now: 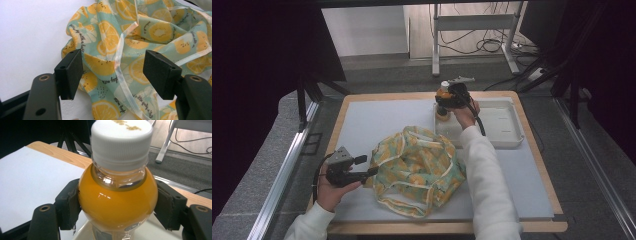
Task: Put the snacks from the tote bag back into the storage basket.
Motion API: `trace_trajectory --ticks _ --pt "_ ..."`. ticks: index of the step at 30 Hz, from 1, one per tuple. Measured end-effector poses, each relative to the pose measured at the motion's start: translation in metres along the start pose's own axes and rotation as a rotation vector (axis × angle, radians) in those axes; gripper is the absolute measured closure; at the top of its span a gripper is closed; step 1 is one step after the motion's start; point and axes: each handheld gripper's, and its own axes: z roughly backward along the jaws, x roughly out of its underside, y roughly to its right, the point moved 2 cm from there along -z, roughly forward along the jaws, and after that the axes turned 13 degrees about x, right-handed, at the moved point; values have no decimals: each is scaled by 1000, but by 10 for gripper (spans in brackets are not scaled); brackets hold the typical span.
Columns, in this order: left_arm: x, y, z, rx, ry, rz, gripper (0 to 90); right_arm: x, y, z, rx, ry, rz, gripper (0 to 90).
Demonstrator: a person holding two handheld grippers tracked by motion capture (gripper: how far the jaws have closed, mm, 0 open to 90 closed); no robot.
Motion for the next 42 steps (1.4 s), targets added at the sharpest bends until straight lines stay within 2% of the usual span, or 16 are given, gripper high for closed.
trace_trajectory --ticks 4,7,10,15,20,22,29,33,37,40,42 --pt "0 1 0 1 -2 -2 329 0 -2 0 -3 -2 6 277" --pt "0 2 0 3 -1 -3 328 -3 -4 4 0 15 -15 176" --pt "-1 2 0 2 -1 -5 328 -5 -5 9 -10 16 -15 147" --pt "-2 1 0 2 3 0 328 -8 -5 19 -28 40 -21 145" --pt "-5 1 -1 -1 4 1 328 -9 -4 25 -38 39 -18 143" --pt "-5 2 -1 -5 3 2 327 -9 -2 27 -33 41 -15 141" --pt "-3 4 2 -14 9 -4 327 -2 4 37 -67 49 -39 137" --pt "-3 3 4 -12 13 -6 327 3 7 54 -68 55 -46 135" --pt "-3 4 6 -13 18 -9 327 11 9 80 -89 64 -45 136" --pt "-3 4 6 -14 19 -10 327 18 8 103 -119 71 -11 139" --pt "-3 5 5 -15 16 -11 328 23 8 115 -143 78 -5 142"
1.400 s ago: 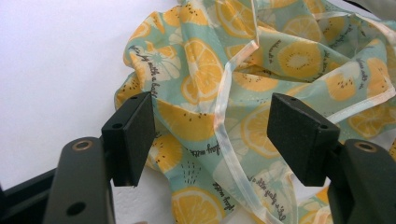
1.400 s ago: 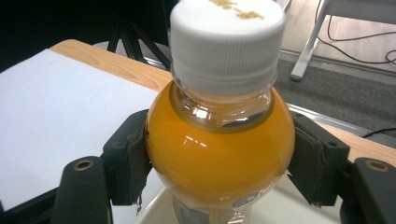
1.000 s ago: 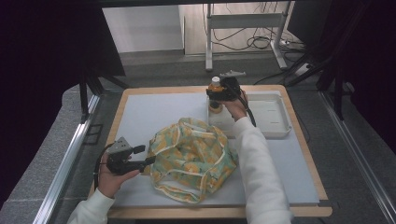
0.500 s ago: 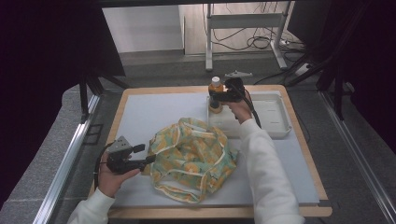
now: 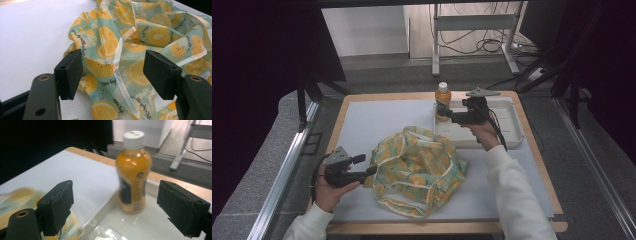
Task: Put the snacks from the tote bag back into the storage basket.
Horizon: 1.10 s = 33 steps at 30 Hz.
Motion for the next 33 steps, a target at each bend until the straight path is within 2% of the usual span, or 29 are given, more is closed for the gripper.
trace_trajectory --ticks 4,7,14,18,26,29,33 --pt "1 0 -2 -1 -7 0 327 14 -5 29 -49 16 15 150" --pt "0 0 -3 -1 -1 -1 330 29 -8 44 -80 15 9 152" --pt "0 1 -1 -7 4 -3 331 64 -14 77 -115 15 8 162" --pt "1 2 -2 -6 -1 -8 331 82 -20 91 -114 -10 41 162" --pt "1 0 -3 -11 -8 -7 331 117 -20 106 -127 -54 36 165" --pt "1 1 -3 -12 -9 -8 330 120 -19 105 -124 -60 35 165" --pt "2 1 -4 -14 -10 -8 329 119 -19 106 -118 -43 40 165"
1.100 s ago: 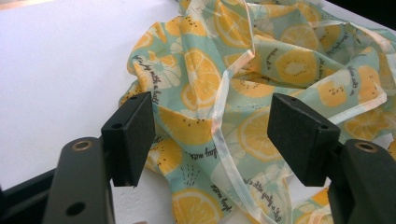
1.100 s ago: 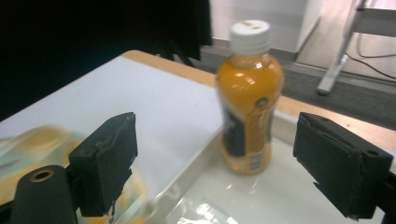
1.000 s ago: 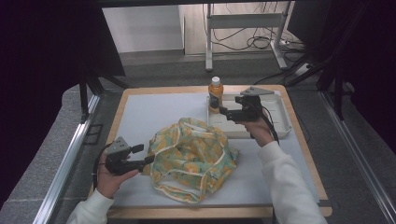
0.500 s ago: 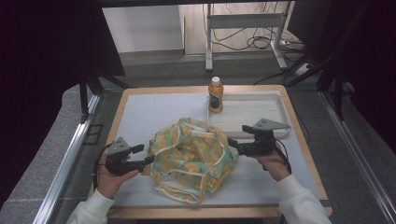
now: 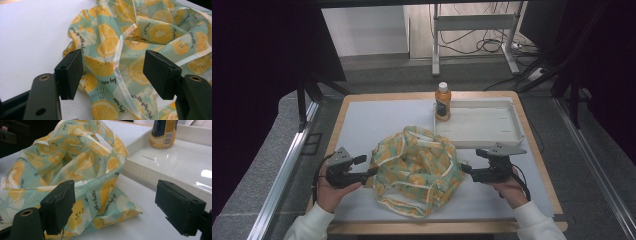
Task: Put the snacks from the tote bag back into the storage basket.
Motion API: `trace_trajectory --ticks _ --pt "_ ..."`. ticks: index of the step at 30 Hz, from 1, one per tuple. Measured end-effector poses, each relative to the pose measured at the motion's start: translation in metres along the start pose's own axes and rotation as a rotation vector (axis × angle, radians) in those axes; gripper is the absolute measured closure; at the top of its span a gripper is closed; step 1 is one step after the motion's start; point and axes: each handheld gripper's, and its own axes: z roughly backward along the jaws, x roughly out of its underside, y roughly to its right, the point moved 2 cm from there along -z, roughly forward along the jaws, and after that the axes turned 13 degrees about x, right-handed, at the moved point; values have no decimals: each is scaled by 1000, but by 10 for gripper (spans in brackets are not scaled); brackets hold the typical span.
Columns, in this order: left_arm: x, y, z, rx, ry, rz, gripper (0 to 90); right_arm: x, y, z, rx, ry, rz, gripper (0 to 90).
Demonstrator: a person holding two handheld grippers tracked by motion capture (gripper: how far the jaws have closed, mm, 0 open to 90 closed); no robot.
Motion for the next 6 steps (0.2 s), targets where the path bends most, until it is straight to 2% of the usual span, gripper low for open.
trace_trajectory --ticks 6 --pt "0 -1 2 -1 6 2 328 -1 -1 1 5 11 5 165"
